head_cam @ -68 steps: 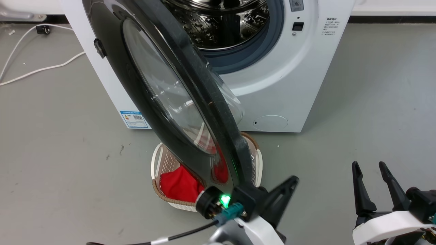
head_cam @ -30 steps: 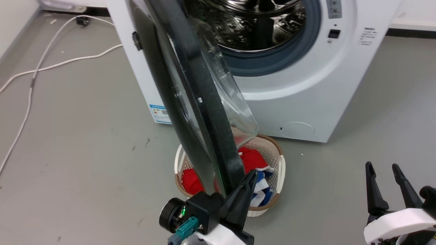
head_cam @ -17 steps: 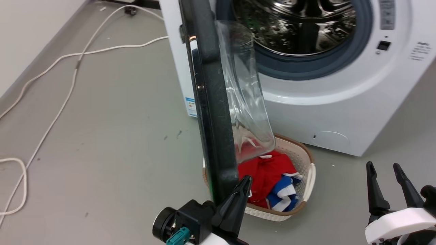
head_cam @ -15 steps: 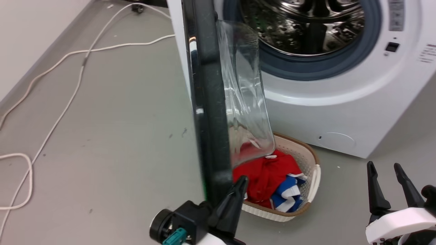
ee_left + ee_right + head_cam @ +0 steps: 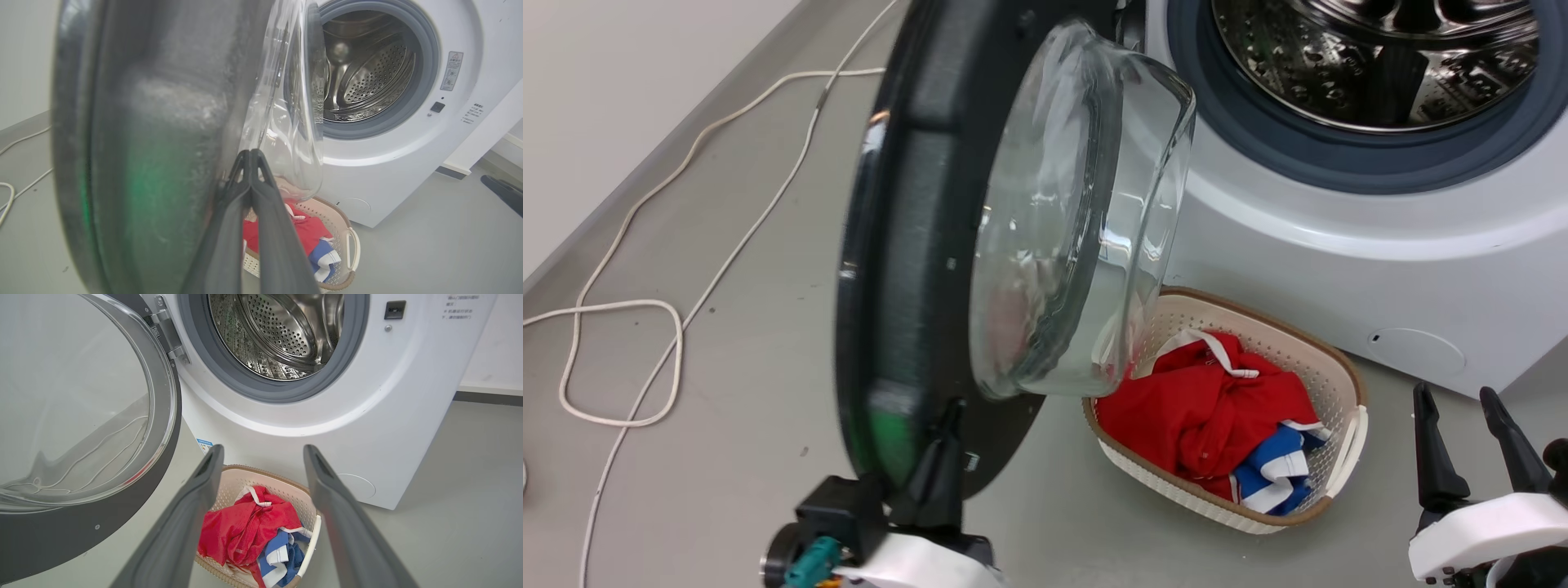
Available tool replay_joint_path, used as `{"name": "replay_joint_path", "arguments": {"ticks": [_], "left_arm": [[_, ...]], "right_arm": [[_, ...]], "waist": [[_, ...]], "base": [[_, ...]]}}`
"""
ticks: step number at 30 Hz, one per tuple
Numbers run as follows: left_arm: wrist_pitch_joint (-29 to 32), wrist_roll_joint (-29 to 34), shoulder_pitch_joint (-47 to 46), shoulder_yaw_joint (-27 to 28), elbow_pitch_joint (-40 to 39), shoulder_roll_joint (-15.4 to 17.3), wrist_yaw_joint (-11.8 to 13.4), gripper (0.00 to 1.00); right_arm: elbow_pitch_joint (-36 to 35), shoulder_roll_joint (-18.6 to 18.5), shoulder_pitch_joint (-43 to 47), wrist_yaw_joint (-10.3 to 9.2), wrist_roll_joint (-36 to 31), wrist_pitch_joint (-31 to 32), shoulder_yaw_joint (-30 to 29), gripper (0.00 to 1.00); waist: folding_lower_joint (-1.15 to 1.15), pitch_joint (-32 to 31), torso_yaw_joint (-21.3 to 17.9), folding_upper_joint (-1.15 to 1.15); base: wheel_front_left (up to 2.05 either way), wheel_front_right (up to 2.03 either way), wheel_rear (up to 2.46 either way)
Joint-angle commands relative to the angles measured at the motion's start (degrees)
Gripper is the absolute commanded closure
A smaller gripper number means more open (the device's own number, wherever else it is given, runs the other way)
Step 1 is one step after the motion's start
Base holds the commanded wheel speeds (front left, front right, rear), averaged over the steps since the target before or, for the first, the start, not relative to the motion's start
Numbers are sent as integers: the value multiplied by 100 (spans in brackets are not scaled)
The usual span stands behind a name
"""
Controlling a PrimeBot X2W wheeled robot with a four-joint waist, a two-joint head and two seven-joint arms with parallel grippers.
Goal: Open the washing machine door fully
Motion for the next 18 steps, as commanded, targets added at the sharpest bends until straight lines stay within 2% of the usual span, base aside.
{"name": "replay_joint_path", "arguments": {"ticks": [1, 10, 18], "left_arm": [[-25, -12, 36, 81, 55, 79, 53, 100], [-359, -336, -190, 925, 424, 418, 22, 100], [-583, -738, -466, 1601, 914, 608, -170, 100]], "right_arm": [[-33, -10, -43, 1, -46, 3, -2, 0], [-134, -140, -169, 1, -106, 178, 32, 0], [-277, -266, -240, 1, -138, 294, -36, 0]], "waist": [[0, 54, 50, 0], [0, 303, 35, 0], [0, 626, -119, 0]], "base": [[0, 0, 0], [0, 0, 0], [0, 0, 0]]}}
